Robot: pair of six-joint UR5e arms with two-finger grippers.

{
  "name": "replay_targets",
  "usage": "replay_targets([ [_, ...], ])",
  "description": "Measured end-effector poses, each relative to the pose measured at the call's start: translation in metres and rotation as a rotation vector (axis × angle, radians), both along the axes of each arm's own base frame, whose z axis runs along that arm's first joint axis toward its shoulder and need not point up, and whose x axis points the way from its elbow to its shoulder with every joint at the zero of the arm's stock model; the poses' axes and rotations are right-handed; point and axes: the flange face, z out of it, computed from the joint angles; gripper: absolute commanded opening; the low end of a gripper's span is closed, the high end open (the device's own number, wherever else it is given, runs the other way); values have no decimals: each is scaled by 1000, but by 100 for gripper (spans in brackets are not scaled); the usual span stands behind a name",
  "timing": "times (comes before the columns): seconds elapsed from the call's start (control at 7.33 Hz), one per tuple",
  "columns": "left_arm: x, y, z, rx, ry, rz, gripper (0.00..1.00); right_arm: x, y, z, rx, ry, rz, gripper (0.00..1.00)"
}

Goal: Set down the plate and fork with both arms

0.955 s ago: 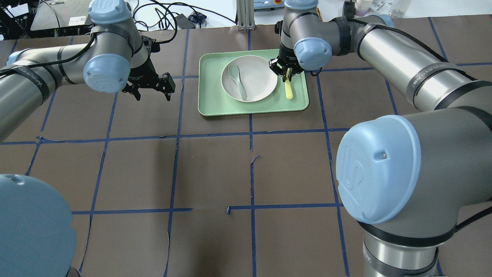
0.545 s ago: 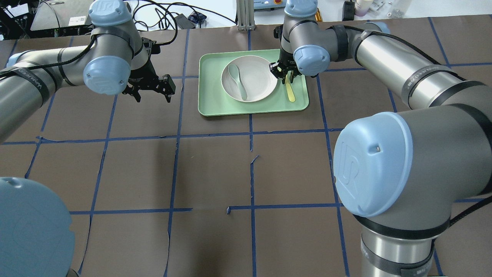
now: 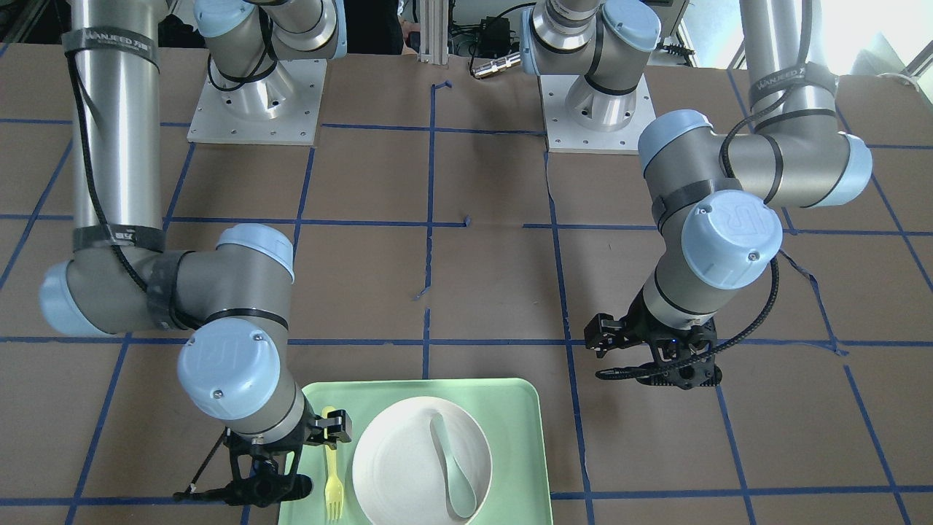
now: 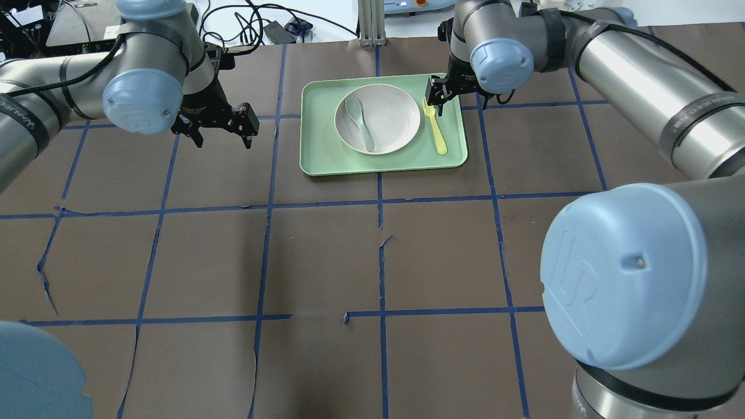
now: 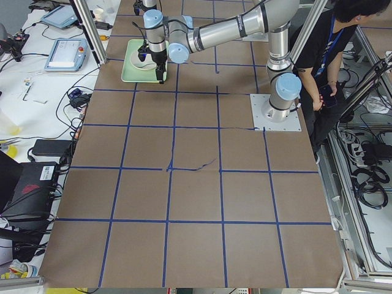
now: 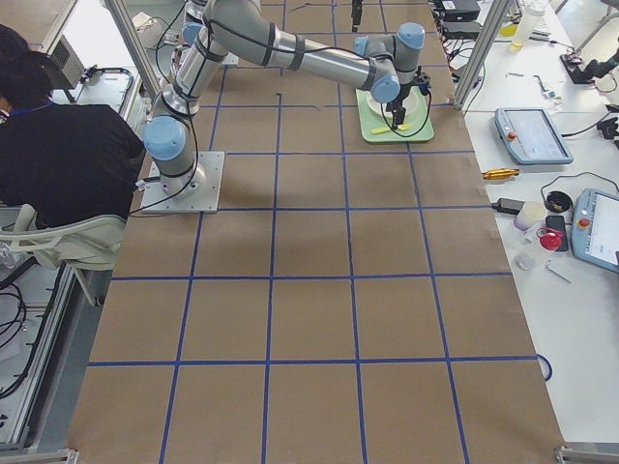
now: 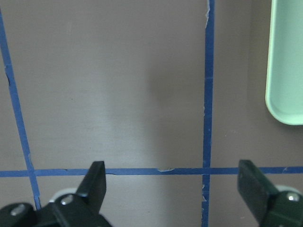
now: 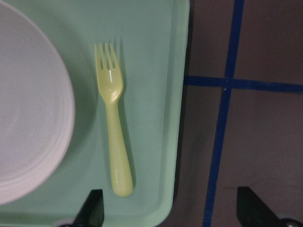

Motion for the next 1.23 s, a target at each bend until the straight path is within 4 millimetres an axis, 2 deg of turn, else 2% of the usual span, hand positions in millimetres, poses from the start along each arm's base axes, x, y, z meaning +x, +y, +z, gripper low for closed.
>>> replay_targets([
  [0.27,-1,26,41,11,-30,2,100,-9,53,68,73,16,0,100],
  [0.55,-15,51,75,2,-31,9,100,-14,104,129,113,19,-7,100],
  [0.68,-23,61,86,16,-18,16,100,-15,124,154,115,15,-9,100],
  [0.82,-30,65,96,20,1,32,100,-15,140,172,119,-1,-10,100],
  [0.95,-39,70,102,35,20,33,100,-14,148,181,122,-21,-15,100],
  [1.23,-57,85,111,79,48,17,100,-9,154,187,116,-41,-38,100],
])
